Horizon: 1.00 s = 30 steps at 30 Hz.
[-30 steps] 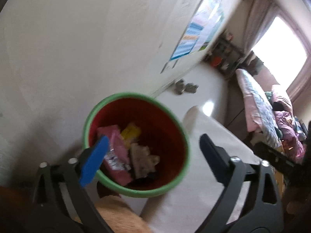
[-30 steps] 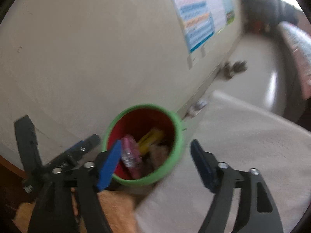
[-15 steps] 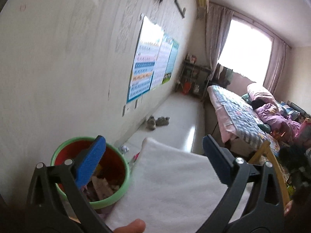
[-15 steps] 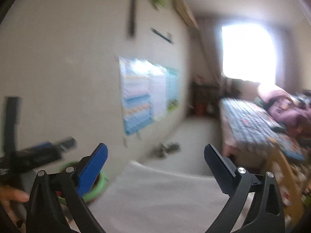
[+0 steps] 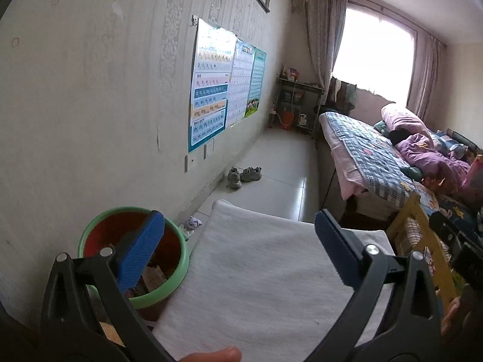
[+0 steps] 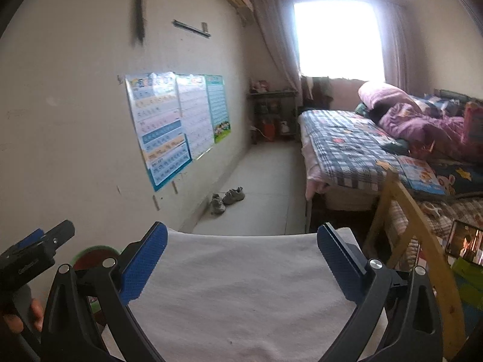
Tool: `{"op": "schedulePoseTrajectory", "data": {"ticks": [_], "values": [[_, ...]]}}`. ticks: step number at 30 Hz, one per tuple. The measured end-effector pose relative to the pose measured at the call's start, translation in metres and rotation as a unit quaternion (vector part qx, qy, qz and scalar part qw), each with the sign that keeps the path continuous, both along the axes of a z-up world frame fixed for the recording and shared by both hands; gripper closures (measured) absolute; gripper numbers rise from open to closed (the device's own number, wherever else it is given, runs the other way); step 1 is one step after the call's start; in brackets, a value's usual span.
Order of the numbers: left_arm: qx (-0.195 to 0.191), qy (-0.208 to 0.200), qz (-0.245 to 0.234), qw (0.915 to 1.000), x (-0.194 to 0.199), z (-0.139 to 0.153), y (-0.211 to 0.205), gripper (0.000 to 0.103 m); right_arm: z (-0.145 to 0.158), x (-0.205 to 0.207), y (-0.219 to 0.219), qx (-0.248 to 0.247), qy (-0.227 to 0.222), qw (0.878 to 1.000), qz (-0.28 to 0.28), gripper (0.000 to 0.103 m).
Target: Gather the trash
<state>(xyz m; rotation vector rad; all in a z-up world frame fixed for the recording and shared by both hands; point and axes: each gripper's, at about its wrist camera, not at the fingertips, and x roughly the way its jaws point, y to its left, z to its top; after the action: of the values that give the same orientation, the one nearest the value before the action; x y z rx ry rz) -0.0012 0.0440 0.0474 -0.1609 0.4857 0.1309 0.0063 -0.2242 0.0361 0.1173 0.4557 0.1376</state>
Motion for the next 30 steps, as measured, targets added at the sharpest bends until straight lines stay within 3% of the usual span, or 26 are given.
{"op": "schedulePoseTrajectory", "data": {"ticks": [30], "values": [[0.0,0.029,-0.012,0.9995,0.01,-0.011,0.004,0.006,-0.017,0.011,-0.005,-0.034,0.045,0.998,-0.032,0.007]]}}
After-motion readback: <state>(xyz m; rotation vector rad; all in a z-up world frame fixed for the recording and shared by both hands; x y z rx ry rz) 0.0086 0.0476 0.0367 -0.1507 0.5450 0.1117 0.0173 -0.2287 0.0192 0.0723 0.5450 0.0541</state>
